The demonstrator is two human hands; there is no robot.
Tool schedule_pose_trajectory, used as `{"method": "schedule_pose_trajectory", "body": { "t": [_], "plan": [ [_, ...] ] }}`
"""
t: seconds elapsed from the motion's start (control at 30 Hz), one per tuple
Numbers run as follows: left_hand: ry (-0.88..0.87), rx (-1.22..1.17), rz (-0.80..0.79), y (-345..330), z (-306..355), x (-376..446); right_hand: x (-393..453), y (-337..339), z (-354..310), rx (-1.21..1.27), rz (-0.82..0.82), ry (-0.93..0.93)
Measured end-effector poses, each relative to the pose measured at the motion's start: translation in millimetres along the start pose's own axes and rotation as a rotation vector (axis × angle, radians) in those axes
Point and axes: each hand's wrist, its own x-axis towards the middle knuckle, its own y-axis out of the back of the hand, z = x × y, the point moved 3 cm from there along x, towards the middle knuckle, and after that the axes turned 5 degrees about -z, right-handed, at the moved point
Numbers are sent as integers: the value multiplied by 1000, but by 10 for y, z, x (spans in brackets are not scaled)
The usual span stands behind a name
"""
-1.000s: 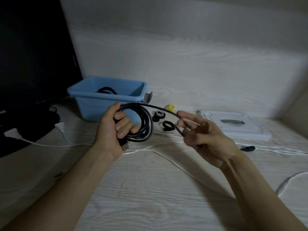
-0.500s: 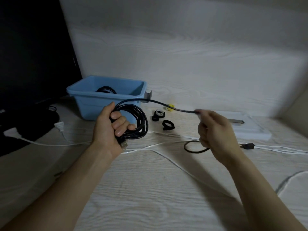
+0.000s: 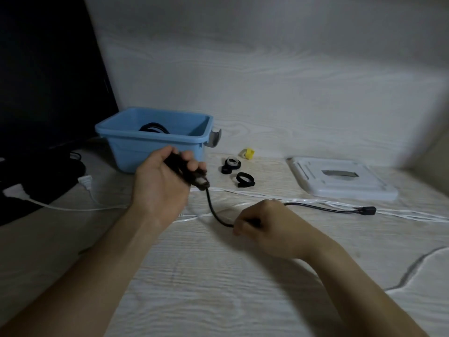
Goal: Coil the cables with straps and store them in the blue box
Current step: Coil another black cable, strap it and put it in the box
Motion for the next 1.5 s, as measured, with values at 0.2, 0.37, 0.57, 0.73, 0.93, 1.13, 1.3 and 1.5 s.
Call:
{"method": "schedule_pose_trajectory", "body": {
  "t": [0.2, 0.37, 0.57, 0.73, 0.93, 1.13, 1.3, 1.5],
  "plan": [
    [-249, 908, -208, -41, -187, -70, -29, -108, -200, 126, -108, 233],
    [-146, 1280, -391, 11, -393, -136, -50, -23, -209, 160, 209, 324],
    [165, 1189, -405, -88, -324, -227, -45, 37, -189, 383, 563, 266],
    [173, 1241, -584, -182, -376, -334, -18, 54, -120, 525, 528, 218],
    [369, 1151, -608, -135, -305, -336, -3, 123, -103, 622, 439, 233],
    [348, 984, -549, -64, -338, -254, 0, 232, 14, 627, 567, 90],
    [285, 673, -342, -23, -249, -165, -45, 328, 88, 538, 646, 47],
    [295, 93, -231, -18, -113, -106, -33, 321, 187, 458, 609, -18]
  ]
}}
